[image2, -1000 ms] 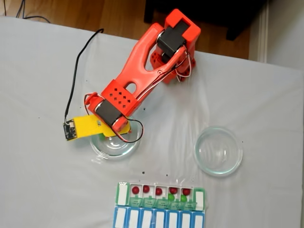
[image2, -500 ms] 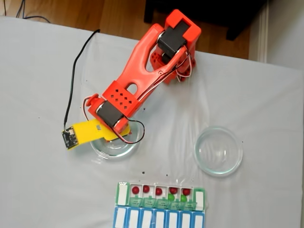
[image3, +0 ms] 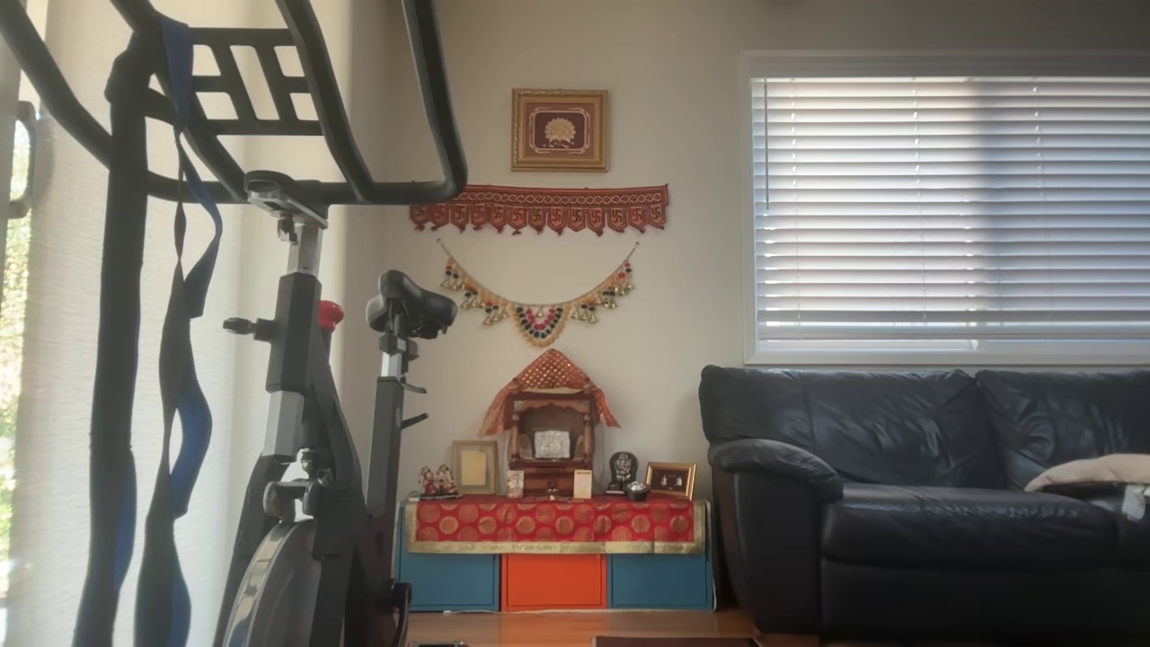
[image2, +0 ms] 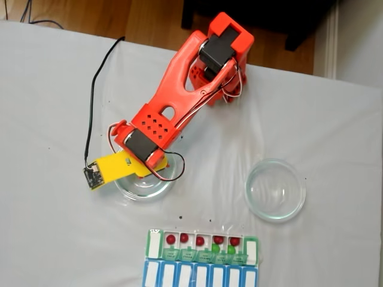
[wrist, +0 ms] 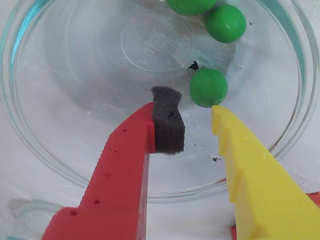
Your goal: Sort medicines into box.
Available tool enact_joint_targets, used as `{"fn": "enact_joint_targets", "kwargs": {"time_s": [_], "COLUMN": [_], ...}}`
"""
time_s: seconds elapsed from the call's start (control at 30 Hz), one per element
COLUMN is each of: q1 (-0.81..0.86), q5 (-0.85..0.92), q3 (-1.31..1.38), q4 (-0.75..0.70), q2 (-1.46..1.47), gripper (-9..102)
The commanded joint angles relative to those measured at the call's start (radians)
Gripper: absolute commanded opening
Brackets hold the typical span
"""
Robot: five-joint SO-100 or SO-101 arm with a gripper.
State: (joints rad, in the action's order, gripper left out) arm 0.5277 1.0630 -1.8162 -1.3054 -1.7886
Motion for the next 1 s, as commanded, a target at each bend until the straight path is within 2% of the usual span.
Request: {"fn": "enact_joint_targets", "kwargs": {"time_s": [0.0, 0.97], "q1": [0.011, 0.032], "q5": [0.009, 0.058], "q3": [0.014, -0.058], "q4": [0.002, 0.025], "q2": [-0.067, -0.109], "gripper": [16, 28]}}
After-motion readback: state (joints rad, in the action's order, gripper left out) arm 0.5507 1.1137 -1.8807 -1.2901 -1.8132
